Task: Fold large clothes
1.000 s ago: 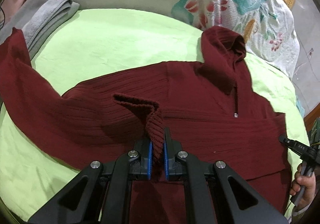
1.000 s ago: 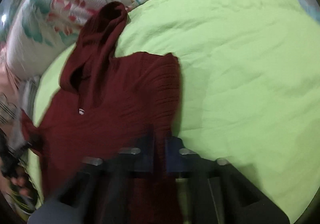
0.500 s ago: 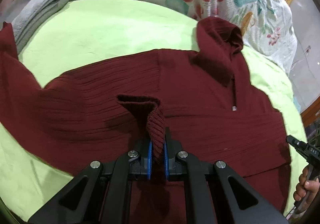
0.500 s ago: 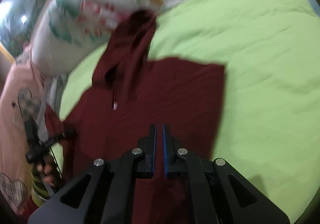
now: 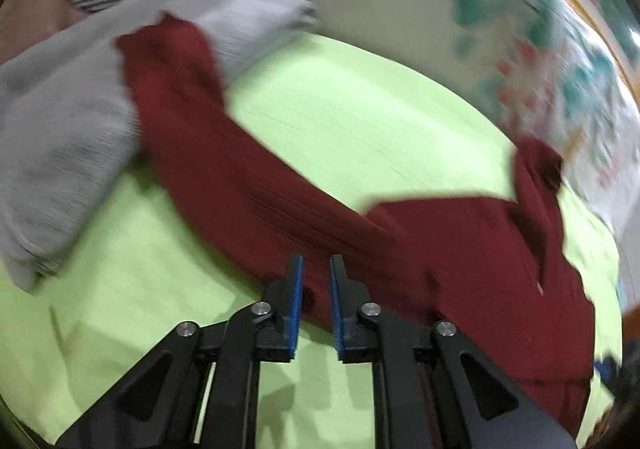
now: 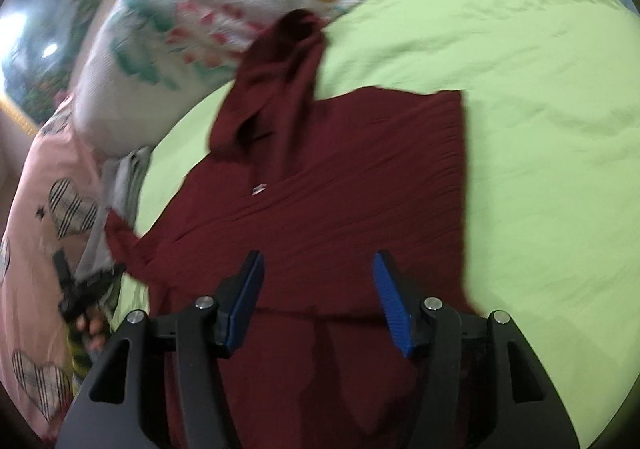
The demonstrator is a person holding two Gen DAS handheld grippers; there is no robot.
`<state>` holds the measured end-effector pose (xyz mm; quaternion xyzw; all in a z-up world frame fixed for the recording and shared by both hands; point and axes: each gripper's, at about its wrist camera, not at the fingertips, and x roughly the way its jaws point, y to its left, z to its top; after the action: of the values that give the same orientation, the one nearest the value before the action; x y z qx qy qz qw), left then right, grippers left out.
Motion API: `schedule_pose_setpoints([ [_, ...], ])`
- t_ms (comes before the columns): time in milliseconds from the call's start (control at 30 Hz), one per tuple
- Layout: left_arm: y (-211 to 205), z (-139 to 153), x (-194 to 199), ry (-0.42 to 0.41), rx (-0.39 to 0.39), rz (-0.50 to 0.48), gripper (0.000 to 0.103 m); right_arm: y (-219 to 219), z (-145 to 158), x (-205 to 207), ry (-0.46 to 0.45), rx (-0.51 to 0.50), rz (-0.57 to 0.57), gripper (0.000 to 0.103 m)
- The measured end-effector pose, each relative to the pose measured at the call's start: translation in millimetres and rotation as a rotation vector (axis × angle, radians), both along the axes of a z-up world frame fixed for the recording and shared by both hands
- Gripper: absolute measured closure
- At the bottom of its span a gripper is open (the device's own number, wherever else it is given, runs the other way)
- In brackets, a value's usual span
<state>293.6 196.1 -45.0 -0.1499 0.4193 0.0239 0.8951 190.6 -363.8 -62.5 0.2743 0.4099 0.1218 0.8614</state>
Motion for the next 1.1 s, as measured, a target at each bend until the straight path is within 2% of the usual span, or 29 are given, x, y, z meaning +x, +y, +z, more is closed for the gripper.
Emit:
schedule_pose_setpoints([
  [67,25,2,9,0.002,-0.001,0.061,0.077,10,2,-1,0.000,0.027,0.019,0.045],
  [100,39,1,17,0.011,-0.007,0.087,0.074,15,2,-3,-0.001,0.033,0.024,0.045],
  [267,66,-7,46,0.041,0.022,0.155,0.074,34,-1,-4,0.018,0.054,0.055,0.045],
  [467,78,-5,73,0.002,0.004,0.169,0.072,46,0,-11,0.018,0.042,0.082,0.045],
  [533,80,-3,82,-0.016,0.008,0.206,0.076,49,1,-13,0.022,0.046,0.084,0.045],
  [600,83,0,84,-0.040,0.011,0.229,0.097,49,3,-16,0.019,0.048,0.085,0.045],
  [667,84,6,84,-0.072,-0.003,0.228,0.099,48,5,-19,0.015,0.048,0.083,0.045],
  [767,68,25,67,-0.164,0.010,0.188,0.100,47,6,-24,0.006,0.048,0.074,0.045],
  [833,52,37,60,-0.198,0.006,0.150,0.100,46,7,-25,0.003,0.057,0.071,0.045],
  [967,-4,52,44,-0.237,0.006,0.003,0.100,43,10,-27,-0.006,0.079,0.059,0.045],
  [1100,-93,54,13,-0.246,0.011,-0.227,0.103,37,14,-29,-0.019,0.106,0.040,0.045],
])
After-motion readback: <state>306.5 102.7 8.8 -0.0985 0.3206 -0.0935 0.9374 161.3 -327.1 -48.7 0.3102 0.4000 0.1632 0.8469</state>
